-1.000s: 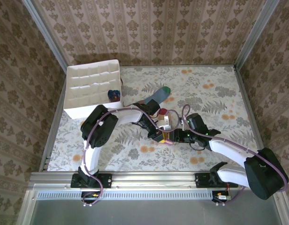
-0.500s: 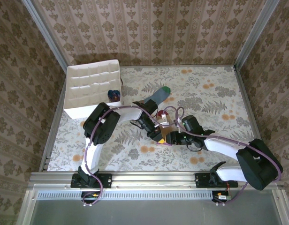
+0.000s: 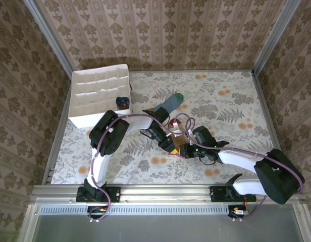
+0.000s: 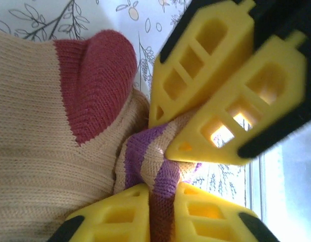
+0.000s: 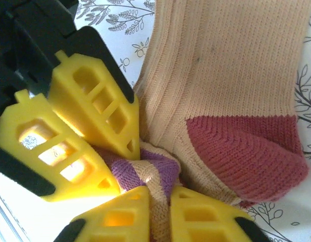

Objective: Roll the socks

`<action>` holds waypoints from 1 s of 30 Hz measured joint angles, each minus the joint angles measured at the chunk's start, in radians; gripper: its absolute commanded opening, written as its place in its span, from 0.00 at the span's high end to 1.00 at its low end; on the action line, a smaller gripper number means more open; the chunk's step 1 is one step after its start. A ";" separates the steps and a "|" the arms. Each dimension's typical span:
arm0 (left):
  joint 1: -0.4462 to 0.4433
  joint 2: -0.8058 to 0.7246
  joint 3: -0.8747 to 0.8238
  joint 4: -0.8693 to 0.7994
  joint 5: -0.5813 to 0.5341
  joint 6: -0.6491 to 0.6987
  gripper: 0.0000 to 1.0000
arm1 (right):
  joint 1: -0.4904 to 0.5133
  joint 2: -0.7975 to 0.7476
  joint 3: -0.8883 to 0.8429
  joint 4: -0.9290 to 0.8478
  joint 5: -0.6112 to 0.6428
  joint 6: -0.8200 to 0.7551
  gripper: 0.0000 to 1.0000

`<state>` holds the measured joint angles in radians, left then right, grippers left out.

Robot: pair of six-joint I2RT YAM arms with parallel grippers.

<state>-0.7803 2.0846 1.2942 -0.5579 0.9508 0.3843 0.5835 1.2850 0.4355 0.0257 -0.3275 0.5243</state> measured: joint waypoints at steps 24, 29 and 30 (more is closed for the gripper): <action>-0.032 -0.488 -0.597 0.756 -0.273 0.195 0.55 | -0.096 0.210 0.169 -0.147 -0.165 0.077 1.00; -0.101 -0.488 -0.598 0.774 -0.375 0.299 0.55 | -0.115 0.240 0.193 -0.177 -0.204 0.070 1.00; -0.111 -0.488 -0.597 0.768 -0.389 0.315 0.55 | -0.118 0.244 0.197 -0.182 -0.209 0.067 1.00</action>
<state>-0.8909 1.5970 0.6975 0.2104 0.5617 0.6994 0.4656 1.5288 0.6327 -0.1566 -0.5369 0.5911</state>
